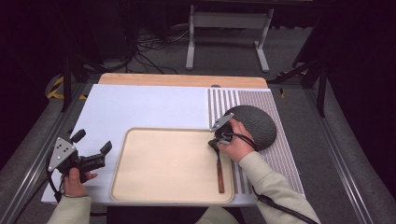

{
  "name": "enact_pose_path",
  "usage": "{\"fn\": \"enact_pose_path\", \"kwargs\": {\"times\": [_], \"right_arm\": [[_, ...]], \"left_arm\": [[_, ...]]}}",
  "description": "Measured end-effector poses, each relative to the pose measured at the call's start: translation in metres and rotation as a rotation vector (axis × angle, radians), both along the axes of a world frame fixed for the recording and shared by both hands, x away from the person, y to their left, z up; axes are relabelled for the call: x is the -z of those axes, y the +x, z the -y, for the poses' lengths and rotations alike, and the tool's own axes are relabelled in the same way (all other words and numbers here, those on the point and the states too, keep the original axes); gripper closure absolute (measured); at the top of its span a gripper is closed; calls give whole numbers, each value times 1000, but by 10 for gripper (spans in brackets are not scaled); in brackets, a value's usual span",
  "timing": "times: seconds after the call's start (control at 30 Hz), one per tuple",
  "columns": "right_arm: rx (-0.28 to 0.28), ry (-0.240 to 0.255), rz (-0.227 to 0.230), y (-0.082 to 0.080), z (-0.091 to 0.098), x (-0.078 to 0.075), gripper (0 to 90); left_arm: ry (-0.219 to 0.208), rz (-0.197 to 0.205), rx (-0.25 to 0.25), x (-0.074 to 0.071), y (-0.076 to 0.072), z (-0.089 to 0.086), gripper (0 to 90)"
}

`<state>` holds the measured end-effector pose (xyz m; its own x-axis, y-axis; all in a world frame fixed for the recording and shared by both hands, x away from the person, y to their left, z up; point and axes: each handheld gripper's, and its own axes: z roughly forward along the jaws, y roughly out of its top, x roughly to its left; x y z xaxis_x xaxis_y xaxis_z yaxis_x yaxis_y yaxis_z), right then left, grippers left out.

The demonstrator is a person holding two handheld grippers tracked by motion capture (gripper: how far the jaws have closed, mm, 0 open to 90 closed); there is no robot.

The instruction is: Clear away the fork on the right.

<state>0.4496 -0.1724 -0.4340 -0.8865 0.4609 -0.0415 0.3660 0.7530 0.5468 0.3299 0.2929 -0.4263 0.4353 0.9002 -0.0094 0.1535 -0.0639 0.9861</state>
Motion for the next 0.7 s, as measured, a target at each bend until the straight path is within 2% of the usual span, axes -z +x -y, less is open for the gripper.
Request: {"fn": "enact_pose_path", "kwargs": {"times": [0.23,0.43,0.5,0.53,0.57,0.6,0.67,0.7], "right_arm": [[18,-1,5,1,6,0,890],[18,8,19,1,8,-3,839],[21,20,26,-1,8,-6,776],[16,23,41,-1,8,-9,704],[16,23,41,-1,8,-9,704],[8,26,51,-1,8,-11,639],[9,62,79,-3,8,-16,443],[6,70,91,-4,8,-19,389]], "left_arm": [[2,2,2,0,0,0,0],[-1,4,3,0,0,1,0],[-1,3,2,0,0,1,0],[-3,2,2,0,0,1,0],[-3,2,2,0,0,1,0],[-3,5,0,0,1,1,0],[-3,5,3,0,1,1,0],[-1,4,4,0,1,1,0]]}}
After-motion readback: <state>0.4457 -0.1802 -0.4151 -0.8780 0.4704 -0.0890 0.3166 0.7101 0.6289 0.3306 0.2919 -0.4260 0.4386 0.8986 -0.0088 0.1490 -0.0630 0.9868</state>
